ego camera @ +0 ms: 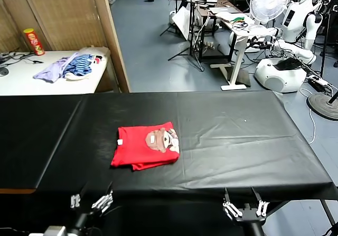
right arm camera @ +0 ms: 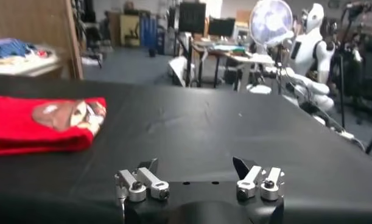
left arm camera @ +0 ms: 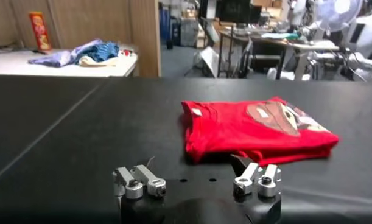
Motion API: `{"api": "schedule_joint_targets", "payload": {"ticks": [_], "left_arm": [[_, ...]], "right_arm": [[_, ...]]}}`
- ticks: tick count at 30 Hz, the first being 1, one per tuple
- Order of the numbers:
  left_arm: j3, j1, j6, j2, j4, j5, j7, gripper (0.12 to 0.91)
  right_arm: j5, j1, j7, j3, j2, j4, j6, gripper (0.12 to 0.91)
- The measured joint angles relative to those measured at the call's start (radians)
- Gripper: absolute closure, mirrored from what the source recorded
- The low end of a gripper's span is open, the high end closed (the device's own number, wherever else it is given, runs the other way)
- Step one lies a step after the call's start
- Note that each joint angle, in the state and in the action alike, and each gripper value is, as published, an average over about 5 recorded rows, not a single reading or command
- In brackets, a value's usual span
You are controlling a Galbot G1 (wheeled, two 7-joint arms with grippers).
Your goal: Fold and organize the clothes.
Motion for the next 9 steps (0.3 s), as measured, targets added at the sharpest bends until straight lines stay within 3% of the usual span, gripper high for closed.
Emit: {"api": "schedule_joint_targets", "payload": {"ticks": [9], "left_arm": [[-0.023, 0.017, 0.011, -0.004, -0.007, 0.003, 0.003, 0.232]], "right_arm": [[0.000, -0.009, 0.001, 0.000, 0.000, 0.005, -0.003, 0.227]]}}
